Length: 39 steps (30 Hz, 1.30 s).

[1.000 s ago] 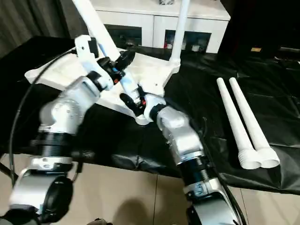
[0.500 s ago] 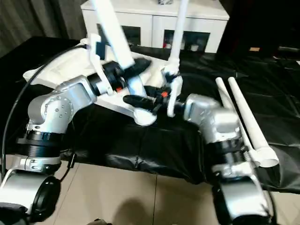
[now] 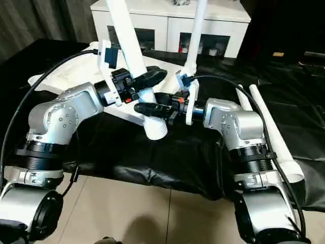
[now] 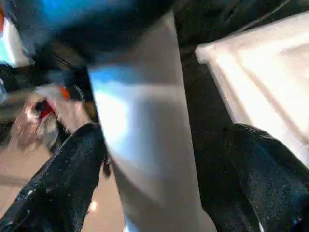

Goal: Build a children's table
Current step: Pick table leg

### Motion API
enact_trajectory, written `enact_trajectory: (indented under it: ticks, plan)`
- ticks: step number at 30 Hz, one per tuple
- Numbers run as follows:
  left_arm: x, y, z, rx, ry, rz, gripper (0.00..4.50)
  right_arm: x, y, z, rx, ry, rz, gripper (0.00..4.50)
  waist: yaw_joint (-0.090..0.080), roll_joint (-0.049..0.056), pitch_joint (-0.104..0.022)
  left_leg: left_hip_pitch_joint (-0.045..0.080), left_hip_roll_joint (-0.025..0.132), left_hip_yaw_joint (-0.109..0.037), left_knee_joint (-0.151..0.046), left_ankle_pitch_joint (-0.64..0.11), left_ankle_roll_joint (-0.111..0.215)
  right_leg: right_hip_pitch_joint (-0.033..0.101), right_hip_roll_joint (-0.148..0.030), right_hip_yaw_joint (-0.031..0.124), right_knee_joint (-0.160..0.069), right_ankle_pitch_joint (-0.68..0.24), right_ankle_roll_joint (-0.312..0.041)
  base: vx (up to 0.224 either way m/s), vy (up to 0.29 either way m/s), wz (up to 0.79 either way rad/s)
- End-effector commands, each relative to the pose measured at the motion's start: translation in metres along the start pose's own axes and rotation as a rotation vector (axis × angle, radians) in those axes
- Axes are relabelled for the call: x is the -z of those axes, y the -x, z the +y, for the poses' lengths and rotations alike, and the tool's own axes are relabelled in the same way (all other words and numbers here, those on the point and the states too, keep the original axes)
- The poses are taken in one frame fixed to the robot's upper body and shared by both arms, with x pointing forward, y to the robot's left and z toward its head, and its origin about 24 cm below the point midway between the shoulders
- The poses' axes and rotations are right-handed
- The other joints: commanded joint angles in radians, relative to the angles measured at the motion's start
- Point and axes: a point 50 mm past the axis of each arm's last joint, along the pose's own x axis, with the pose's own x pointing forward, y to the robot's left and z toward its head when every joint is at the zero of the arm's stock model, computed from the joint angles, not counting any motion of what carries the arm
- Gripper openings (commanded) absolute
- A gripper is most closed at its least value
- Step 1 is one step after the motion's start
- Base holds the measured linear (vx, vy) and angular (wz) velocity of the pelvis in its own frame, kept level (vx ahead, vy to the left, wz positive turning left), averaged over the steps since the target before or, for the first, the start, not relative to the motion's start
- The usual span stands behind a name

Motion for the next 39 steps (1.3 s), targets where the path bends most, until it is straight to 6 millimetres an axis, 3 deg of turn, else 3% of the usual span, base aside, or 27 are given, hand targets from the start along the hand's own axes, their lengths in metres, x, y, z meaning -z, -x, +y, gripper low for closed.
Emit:
enact_trajectory:
  ticks: [1,12,20,29,35,37,38,39]
  plan:
    - [-0.003,0.0,-0.011,0.105,-0.04,0.026,1.84,-0.001,0.001,0.001,-0.026,0.02,0.041,4.15,0.005,-0.013,-0.088,0.025,0.02,0.002,-0.069,-0.112,0.031,0.062,-0.036,0.021,-0.051,-0.07,-0.266,0.0,0.0,0.0]
    - [-0.002,0.008,-0.02,0.256,-0.064,0.056,1.84,0.0,0.005,0.012,-0.192,0.019,0.063,4.15,0.008,-0.011,-0.086,0.025,0.022,0.003,-0.068,-0.132,0.033,0.06,-0.036,0.022,-0.049,-0.089,-0.275,0.0,0.0,0.0]
    - [-0.005,0.007,-0.021,0.27,-0.039,0.017,1.84,0.005,0.004,0.016,-0.235,-0.009,0.049,3.39,0.012,-0.011,-0.085,0.025,0.021,0.002,-0.069,-0.157,0.016,0.059,-0.036,0.023,-0.053,-0.138,-0.26,0.0,0.0,0.0]
    - [-0.008,0.006,-0.017,0.225,-0.053,-0.012,1.84,0.007,0.003,0.017,-0.224,-0.017,0.025,2.56,0.011,-0.009,-0.086,0.024,0.021,0.0,-0.069,-0.156,0.012,0.058,-0.036,0.023,-0.052,-0.129,-0.257,0.0,0.0,0.0]
    - [-0.026,0.011,-0.01,0.204,-0.025,-0.056,1.84,0.009,0.004,0.018,-0.216,-0.027,0.006,2.11,0.013,-0.006,-0.087,0.026,0.017,0.002,-0.068,-0.152,0.01,0.057,-0.033,0.022,-0.051,-0.123,-0.254,0.0,0.0,0.0]
    - [-0.033,0.011,-0.005,0.178,0.003,-0.063,2.4,0.012,0.003,0.017,-0.21,-0.028,0.007,2.05,0.012,-0.007,-0.087,0.026,0.017,0.001,-0.068,-0.154,0.011,0.057,-0.033,0.022,-0.051,-0.121,-0.258,0.0,0.0,0.0]
    - [-0.035,0.011,-0.003,0.168,0.006,-0.066,2.4,0.012,0.003,0.017,-0.207,-0.028,0.007,2.05,0.014,0.006,-0.088,0.027,0.017,-0.001,-0.067,-0.157,0.007,0.056,-0.034,0.021,-0.049,-0.122,-0.259,0.0,0.0,0.0]
    - [-0.038,0.011,-0.001,0.15,-0.008,-0.074,2.54,0.013,0.003,0.017,-0.202,-0.027,0.007,2.0,0.013,0.002,-0.087,0.028,0.016,0.0,-0.067,-0.164,0.007,0.056,-0.032,0.021,-0.054,-0.123,-0.257,0.0,0.0,0.0]
